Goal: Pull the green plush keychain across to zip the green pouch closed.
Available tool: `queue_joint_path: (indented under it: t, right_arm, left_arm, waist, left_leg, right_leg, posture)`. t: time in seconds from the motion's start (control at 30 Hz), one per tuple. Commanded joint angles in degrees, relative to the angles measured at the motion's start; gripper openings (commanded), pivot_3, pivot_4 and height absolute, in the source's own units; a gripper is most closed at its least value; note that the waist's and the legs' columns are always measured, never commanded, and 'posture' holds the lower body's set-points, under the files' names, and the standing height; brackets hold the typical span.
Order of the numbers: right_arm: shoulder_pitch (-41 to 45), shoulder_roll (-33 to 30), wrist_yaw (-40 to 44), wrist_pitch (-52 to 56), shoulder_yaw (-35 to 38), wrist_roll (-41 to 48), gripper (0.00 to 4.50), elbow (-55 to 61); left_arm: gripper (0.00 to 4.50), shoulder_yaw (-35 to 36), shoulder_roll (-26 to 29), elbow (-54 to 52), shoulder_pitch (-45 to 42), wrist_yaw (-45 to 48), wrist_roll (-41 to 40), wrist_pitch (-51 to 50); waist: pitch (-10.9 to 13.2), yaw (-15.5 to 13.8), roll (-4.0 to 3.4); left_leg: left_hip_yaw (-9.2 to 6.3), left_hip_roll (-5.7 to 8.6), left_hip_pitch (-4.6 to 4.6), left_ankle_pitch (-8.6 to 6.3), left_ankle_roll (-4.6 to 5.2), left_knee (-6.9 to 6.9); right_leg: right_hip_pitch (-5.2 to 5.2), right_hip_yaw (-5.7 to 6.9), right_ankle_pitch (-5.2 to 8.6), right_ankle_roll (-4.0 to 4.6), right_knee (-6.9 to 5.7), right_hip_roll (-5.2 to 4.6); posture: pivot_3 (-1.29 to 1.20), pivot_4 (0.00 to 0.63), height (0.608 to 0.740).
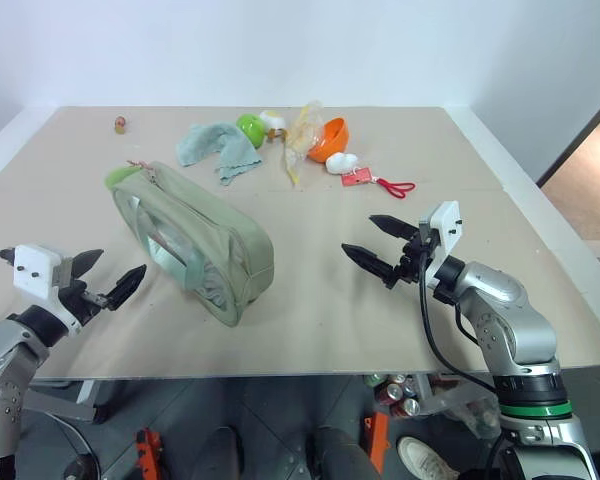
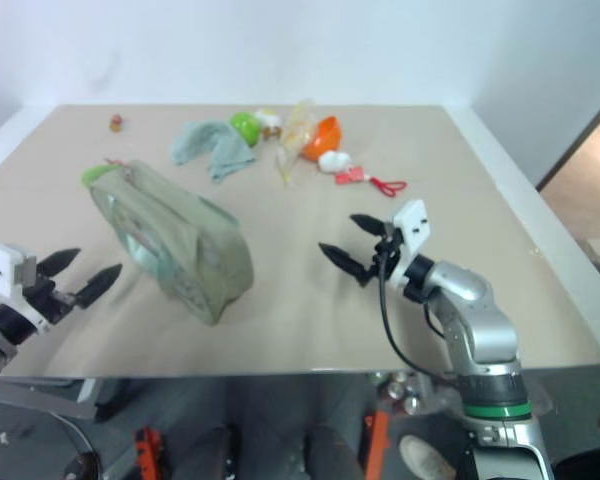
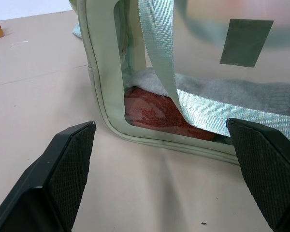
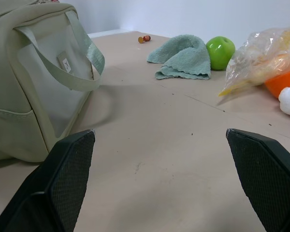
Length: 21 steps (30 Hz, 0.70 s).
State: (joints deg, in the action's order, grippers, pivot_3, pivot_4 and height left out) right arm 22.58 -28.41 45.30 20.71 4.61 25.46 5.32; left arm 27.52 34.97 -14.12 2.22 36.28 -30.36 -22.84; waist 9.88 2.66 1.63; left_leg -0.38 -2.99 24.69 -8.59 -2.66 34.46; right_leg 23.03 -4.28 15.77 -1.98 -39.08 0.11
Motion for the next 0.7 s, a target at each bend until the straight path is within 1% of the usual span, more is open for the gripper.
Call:
queue_joint_path:
  t: [0.03,0.13,0.37,0.47,0.57,0.67,0.7]
  right_arm:
    - [1.77,-0.54,0.39,-1.40,0.45,-0.48,4.50,-0.54]
    - [2.51,-0.51,0.12,-1.63,0.61,-0.88,4.50,-1.53]
    - [2.71,-0.21,0.30,-1.46,0.53,-0.68,4.50,-1.73]
    - [3.31,-0.30,1.13,-0.64,0.40,0.24,4.50,-1.29]
    - [7.27,0.15,1.77,6.85,-0.23,5.75,4.50,3.16]
    - [12.07,2.11,1.06,13.77,-2.84,9.67,4.50,6.63]
    - [13.54,2.85,0.99,15.06,-4.09,9.93,4.50,7.25]
  left_arm:
    - [4.48,0.58,0.74,-2.61,-0.31,-0.10,-1.01,0.10]
    - [4.48,0.82,0.64,-3.54,-0.43,1.65,-3.56,-0.52]
    - [4.48,1.46,2.03,-5.18,-0.03,4.06,-5.92,-1.17]
    - [4.48,2.63,2.78,-7.56,0.94,6.04,-9.20,-2.19]
    - [4.48,4.14,6.13,-13.60,4.51,10.80,-15.43,-5.88]
    - [4.48,4.47,8.77,-17.18,3.73,10.58,-21.35,-9.67]
    - [4.48,4.25,9.38,-18.01,3.78,10.66,-22.05,-10.19]
  waist:
    - [0.00,0.00,0.00]
    - [0.00,0.01,0.01]
    - [0.00,0.00,0.00]
    - [0.02,0.01,0.02]
    - [0.14,0.33,0.10]
    - [0.17,0.29,0.08]
    - [0.17,0.25,0.09]
  left_leg:
    - [0.00,0.00,0.00,0.00,0.00,0.00]
    - [0.02,0.00,0.00,0.00,0.00,0.01]
    - [0.02,-0.02,0.00,0.00,0.00,-0.02]
    - [0.02,-0.03,0.00,0.00,0.00,-0.01]
    - [0.14,-0.10,0.01,0.00,0.00,-0.02]
    - [0.20,-0.24,0.02,-0.01,-0.01,-0.02]
    - [0.19,-0.37,0.01,-0.01,-0.01,-0.01]
  right_leg:
    - [0.00,0.00,0.00,0.00,0.00,0.00]
    - [0.00,0.00,-0.01,0.01,0.00,-0.01]
    - [0.02,-0.01,0.00,0.02,0.00,0.02]
    - [0.03,-0.01,0.00,0.02,0.00,0.03]
    - [0.09,-0.08,-0.03,0.06,0.00,0.03]
    - [0.19,-0.08,-0.09,0.16,-0.02,0.11]
    - [0.19,-0.08,-0.13,0.22,-0.02,0.27]
  posture:
    - [0.00,0.150,0.740]
    - [0.00,0.150,0.740]
    - [0.00,0.150,0.740]
    - [0.00,0.150,0.740]
    - [0.00,0.150,0.740]
    - [0.00,0.150,0.740]
    - [0.00,0.150,0.740]
